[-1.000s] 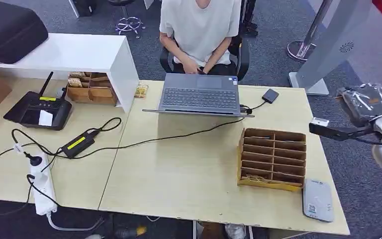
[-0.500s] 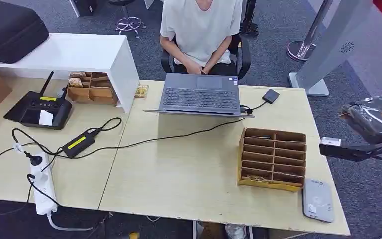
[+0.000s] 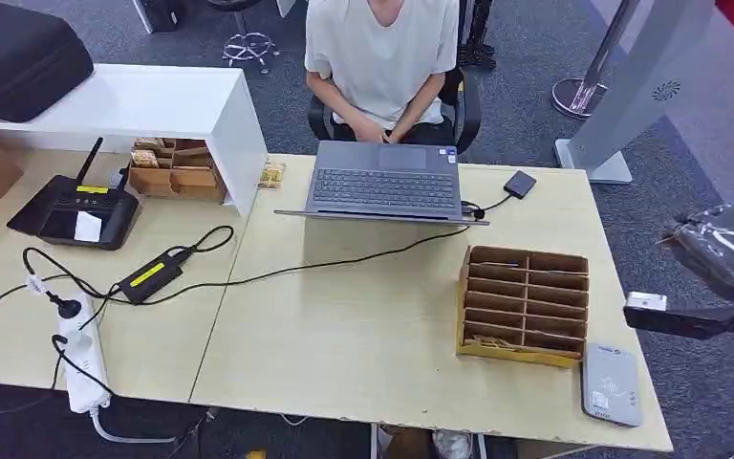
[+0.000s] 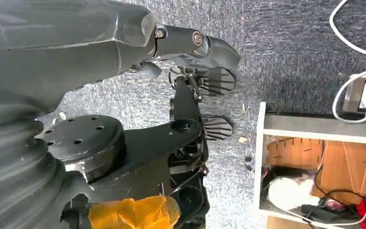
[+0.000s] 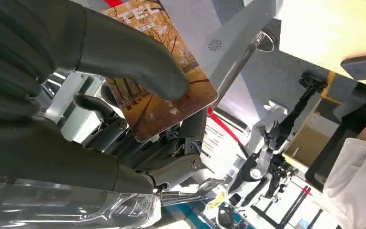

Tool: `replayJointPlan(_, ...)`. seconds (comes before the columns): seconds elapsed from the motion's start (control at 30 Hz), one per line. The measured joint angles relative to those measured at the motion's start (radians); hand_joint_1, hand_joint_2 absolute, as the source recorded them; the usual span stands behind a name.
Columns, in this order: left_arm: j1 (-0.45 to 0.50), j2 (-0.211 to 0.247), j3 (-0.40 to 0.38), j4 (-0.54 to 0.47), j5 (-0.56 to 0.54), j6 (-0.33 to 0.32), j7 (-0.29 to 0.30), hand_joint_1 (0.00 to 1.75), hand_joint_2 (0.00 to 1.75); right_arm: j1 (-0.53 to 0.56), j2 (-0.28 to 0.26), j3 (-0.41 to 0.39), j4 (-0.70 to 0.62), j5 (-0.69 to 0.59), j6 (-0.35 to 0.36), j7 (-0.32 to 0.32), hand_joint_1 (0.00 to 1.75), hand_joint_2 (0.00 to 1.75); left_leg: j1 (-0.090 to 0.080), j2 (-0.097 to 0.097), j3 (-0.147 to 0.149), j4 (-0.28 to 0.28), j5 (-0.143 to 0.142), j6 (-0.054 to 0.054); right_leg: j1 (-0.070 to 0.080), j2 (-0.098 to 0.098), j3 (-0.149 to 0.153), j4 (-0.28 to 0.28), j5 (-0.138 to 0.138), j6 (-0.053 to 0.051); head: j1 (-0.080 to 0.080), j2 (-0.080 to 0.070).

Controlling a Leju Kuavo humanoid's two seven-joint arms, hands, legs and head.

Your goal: Pass the card to the sensor for recognition and then transmit it.

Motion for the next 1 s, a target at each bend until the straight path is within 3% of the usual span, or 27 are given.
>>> replayJointPlan(0.27, 0.000, 0.000, 0.001, 0.000, 0.000, 0.000, -0.005, 0.00, 1.75, 0.032, -0.011, -0.015, -0.019, -0.002, -0.016, 0.008, 1.75, 1.75, 0.000, -0.001, 0.000, 0.000, 0.000, 0.000, 0.000, -0.001, 0.000, 0.000, 0.000, 0.000, 0.000, 0.000)
replayJointPlan(0.57, 0.009, 0.000, 0.020, 0.000, -0.015, 0.000, -0.023, 0.00, 1.75, 0.285, -0.022, -0.107, -0.084, 0.036, -0.089, 0.022, 1.75, 1.75, 0.000, -0.001, -0.001, -0.001, -0.001, 0.001, 0.000, -0.001, 0.000, 0.000, -0.001, 0.000, 0.000, 0.000)
replayJointPlan(0.63, 0.009, -0.001, 0.024, 0.000, -0.019, 0.002, -0.022, 0.00, 1.75, 0.334, -0.003, -0.123, -0.070, 0.059, -0.066, 0.005, 1.75, 1.75, 0.001, -0.001, 0.000, -0.001, -0.001, 0.000, 0.001, -0.001, 0.001, 0.000, -0.001, 0.000, 0.000, 0.000)
replayJointPlan(0.77, 0.006, -0.006, 0.025, 0.000, -0.032, 0.009, -0.020, 0.00, 1.75, 0.428, 0.077, -0.128, 0.015, 0.126, -0.108, -0.008, 1.75, 1.75, 0.001, -0.003, 0.000, -0.001, -0.001, 0.000, 0.000, -0.003, 0.001, -0.001, -0.001, 0.000, 0.000, 0.000)
replayJointPlan(1.0, 0.003, -0.008, 0.039, 0.000, -0.033, 0.019, -0.018, 0.00, 1.75, 0.474, 0.146, -0.129, 0.078, 0.137, -0.118, -0.010, 1.75, 1.75, 0.001, -0.002, 0.001, -0.001, -0.001, 0.000, 0.001, -0.002, 0.001, -0.001, -0.001, 0.000, -0.001, 0.000)
